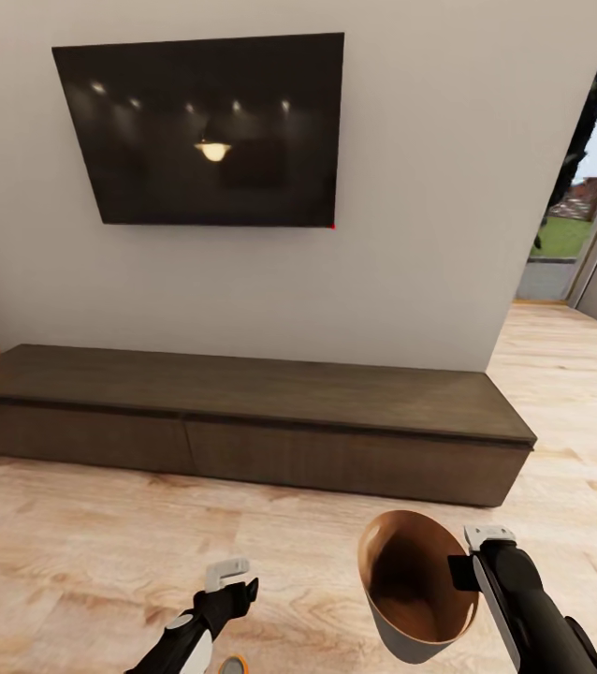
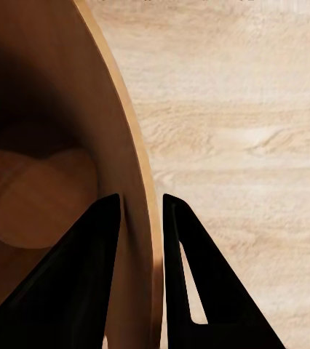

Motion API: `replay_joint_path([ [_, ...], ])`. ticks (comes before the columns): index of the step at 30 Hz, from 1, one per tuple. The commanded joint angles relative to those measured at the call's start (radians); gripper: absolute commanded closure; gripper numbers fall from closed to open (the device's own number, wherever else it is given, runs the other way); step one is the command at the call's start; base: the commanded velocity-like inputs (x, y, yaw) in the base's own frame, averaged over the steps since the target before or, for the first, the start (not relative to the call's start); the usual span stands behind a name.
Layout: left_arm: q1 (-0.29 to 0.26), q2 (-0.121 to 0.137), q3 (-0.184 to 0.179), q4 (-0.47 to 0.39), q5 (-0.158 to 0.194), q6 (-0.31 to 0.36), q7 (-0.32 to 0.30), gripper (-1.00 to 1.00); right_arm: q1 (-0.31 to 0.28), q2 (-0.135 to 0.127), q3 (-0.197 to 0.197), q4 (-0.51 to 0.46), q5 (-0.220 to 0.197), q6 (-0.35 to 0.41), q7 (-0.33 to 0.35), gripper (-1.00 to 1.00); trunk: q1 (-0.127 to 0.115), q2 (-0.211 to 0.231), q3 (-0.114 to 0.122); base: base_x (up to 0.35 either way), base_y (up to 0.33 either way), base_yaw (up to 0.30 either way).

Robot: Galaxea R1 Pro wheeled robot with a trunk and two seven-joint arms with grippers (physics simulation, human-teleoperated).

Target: Put the three can of soda from the living room inside the tash can in the kitchen.

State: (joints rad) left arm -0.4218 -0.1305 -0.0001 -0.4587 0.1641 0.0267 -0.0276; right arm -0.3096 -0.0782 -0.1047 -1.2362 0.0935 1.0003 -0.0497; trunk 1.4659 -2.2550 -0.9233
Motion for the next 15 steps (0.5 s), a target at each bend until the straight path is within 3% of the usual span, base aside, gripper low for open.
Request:
replay_joint_path([
  [1, 0.000, 0.001, 0.000, 0.000, 0.000, 0.000, 0.000, -1.00, 0.000, 0.000, 0.000, 0.000, -0.010, -0.001, 0.000, 1.00, 0.000, 0.000, 0.000, 0.041, 0.000, 0.000],
  [15, 0.000, 0.012, 0.001, 0.007, 0.000, -0.002, 0.000, -1.00, 0.000, 0.000, 0.002, -0.061, -0.012, 0.000, 0.001, 1.00, 0.000, 0.000, 0.000, 0.009, 0.000, 0.000],
])
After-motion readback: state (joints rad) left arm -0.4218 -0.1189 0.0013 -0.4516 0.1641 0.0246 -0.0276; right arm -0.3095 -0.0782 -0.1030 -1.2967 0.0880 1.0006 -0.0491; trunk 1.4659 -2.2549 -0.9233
